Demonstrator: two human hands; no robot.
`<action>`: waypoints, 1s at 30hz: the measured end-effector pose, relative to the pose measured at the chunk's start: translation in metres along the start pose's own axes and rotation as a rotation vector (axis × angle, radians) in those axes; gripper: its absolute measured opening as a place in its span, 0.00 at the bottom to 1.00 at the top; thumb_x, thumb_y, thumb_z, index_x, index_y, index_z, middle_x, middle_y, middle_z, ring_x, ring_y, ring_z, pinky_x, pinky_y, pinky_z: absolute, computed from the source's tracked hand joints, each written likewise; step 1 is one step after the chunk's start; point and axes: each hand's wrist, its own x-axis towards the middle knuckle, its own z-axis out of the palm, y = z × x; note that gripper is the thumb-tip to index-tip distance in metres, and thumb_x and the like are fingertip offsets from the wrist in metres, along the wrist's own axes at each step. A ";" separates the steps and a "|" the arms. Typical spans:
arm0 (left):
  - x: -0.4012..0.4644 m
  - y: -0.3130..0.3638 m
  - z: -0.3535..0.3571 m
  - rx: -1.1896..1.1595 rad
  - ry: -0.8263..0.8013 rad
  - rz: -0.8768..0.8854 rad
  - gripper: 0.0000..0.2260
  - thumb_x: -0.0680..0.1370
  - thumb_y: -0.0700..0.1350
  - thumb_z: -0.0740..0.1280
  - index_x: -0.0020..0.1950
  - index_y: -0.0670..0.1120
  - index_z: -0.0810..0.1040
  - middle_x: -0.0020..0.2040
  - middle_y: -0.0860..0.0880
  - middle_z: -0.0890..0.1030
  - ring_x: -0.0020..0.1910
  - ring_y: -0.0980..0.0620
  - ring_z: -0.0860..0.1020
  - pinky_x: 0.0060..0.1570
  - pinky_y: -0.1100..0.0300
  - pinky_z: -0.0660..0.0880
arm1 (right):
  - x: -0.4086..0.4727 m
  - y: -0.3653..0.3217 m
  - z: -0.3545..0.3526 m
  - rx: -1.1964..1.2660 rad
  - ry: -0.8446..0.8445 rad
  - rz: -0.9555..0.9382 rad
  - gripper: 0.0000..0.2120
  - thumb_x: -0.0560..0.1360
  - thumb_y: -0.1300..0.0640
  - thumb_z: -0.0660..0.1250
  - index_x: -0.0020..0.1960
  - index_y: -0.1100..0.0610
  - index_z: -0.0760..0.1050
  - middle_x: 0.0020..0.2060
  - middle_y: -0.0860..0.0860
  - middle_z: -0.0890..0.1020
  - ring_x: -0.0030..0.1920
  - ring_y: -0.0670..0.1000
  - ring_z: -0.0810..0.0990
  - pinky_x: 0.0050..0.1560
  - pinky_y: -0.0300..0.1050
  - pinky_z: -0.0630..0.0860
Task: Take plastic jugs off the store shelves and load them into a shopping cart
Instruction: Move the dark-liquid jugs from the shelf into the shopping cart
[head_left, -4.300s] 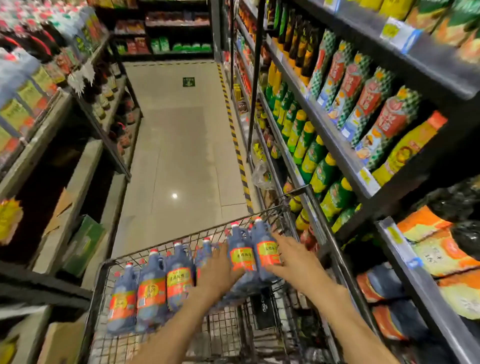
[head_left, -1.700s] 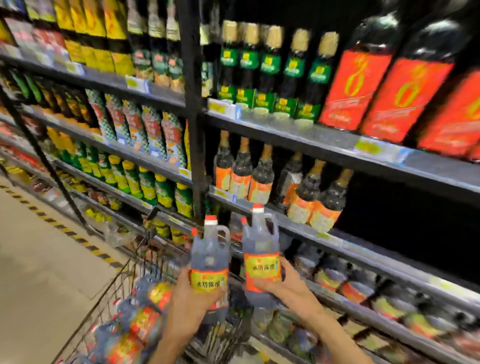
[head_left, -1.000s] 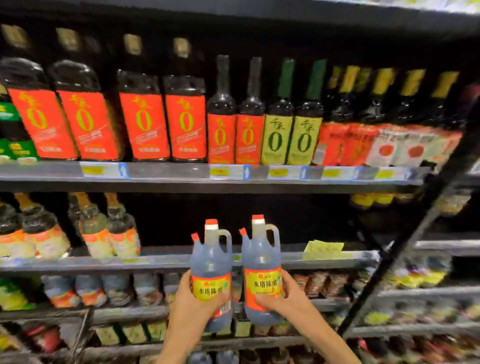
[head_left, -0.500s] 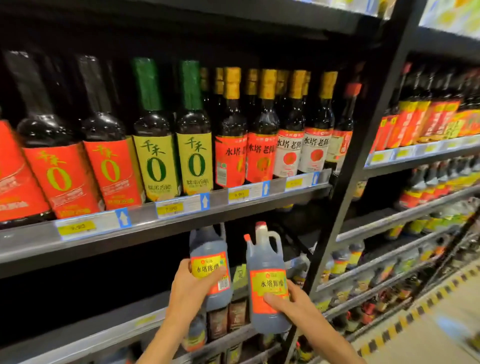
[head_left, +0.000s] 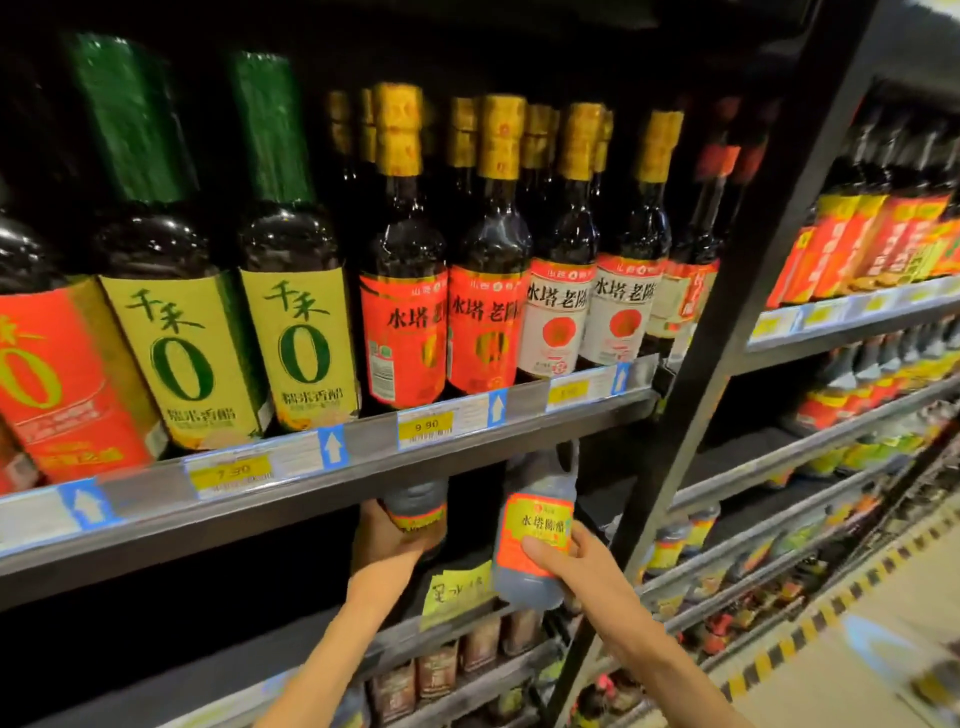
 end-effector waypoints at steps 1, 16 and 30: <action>0.001 -0.006 0.003 -0.012 -0.007 -0.004 0.32 0.69 0.44 0.82 0.60 0.60 0.65 0.63 0.52 0.77 0.60 0.51 0.77 0.59 0.59 0.72 | 0.007 -0.002 -0.003 -0.011 0.004 -0.022 0.22 0.76 0.48 0.75 0.67 0.51 0.76 0.57 0.45 0.86 0.59 0.46 0.84 0.66 0.51 0.77; -0.001 -0.012 0.018 0.199 0.073 -0.124 0.38 0.66 0.45 0.83 0.71 0.46 0.68 0.66 0.45 0.79 0.64 0.43 0.79 0.61 0.52 0.77 | 0.116 0.010 -0.010 -0.421 -0.054 -0.214 0.41 0.67 0.62 0.83 0.74 0.56 0.67 0.64 0.53 0.71 0.60 0.49 0.75 0.55 0.36 0.71; 0.009 -0.030 0.046 0.244 0.151 -0.055 0.34 0.66 0.48 0.84 0.65 0.44 0.70 0.58 0.49 0.81 0.54 0.51 0.79 0.55 0.58 0.76 | 0.164 0.055 0.012 -0.529 0.007 -0.317 0.47 0.59 0.34 0.80 0.68 0.53 0.64 0.65 0.53 0.77 0.65 0.56 0.78 0.65 0.57 0.77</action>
